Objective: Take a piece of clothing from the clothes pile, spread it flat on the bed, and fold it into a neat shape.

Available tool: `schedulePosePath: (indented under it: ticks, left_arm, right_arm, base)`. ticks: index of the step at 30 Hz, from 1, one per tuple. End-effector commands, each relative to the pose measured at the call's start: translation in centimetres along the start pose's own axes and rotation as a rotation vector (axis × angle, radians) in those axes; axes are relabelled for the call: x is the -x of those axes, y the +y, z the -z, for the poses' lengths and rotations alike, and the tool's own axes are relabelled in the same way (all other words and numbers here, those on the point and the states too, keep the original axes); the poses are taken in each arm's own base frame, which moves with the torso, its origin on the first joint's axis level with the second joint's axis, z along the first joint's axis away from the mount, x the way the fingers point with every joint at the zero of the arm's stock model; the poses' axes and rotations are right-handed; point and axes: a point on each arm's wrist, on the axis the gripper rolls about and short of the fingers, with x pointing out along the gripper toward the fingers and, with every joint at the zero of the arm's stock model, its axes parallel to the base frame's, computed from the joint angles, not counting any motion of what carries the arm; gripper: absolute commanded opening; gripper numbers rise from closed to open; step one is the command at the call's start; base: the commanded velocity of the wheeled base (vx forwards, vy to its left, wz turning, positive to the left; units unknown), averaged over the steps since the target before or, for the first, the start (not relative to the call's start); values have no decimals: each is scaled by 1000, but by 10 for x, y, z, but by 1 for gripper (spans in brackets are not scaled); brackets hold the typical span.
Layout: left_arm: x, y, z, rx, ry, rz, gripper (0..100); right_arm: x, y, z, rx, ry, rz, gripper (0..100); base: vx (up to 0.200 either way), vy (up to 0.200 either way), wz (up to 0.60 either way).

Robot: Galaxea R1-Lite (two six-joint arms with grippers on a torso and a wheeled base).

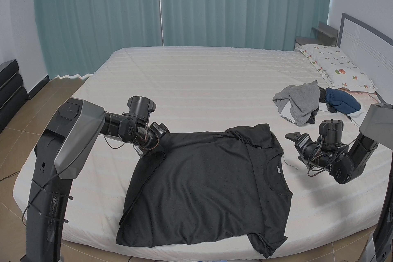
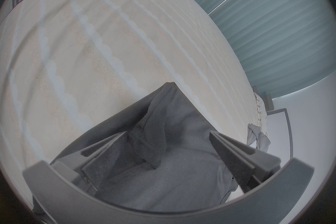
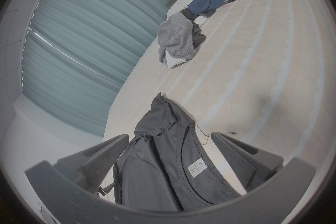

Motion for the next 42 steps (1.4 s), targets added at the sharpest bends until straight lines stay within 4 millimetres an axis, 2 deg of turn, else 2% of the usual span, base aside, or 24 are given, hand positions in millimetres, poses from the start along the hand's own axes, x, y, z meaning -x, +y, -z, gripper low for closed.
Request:
schedulePosePath:
  ticks: [1,4,10,14,20,23,27,28,29,37,42]
  left_arm:
    - [-13,2,1,8,7,-24,0]
    - [-11,-3,-4,41,-16,-27,0]
    - [-7,0,-21,64,-80,-49,0]
    - [8,2,-48,93,-135,-28,0]
    - [23,3,-67,96,-163,-12,0]
    - [23,3,-67,96,-162,-13,0]
    - [19,1,-56,83,-133,-26,0]
    - [18,0,-52,79,-125,-29,100]
    - [18,-1,-52,78,-124,-28,100]
    - [-4,-11,-7,12,-45,-48,100]
    - [-13,-8,0,-2,-32,-57,100]
  right_arm:
    - [0,-1,1,1,-3,-5,100]
    - [0,-1,1,1,-7,-10,100]
    - [0,-1,3,4,-7,-15,100]
    - [0,-1,4,6,-3,-17,100]
    - [1,-1,4,6,-4,-19,100]
    - [1,0,4,7,-3,-20,100]
    - [1,0,5,8,-2,-21,100]
    - [1,0,5,8,-1,-19,100]
    - [1,0,5,8,-1,-19,100]
    - [1,2,7,13,1,-26,100]
    - [2,5,7,15,3,-35,100]
  base:
    - [0,0,0]
    - [0,0,0]
    - [0,0,0]
    - [0,0,0]
    - [0,0,0]
    - [0,0,0]
    - [0,0,0]
    - [0,0,0]
    - [0,0,0]
    - [0,0,0]
    - [0,0,0]
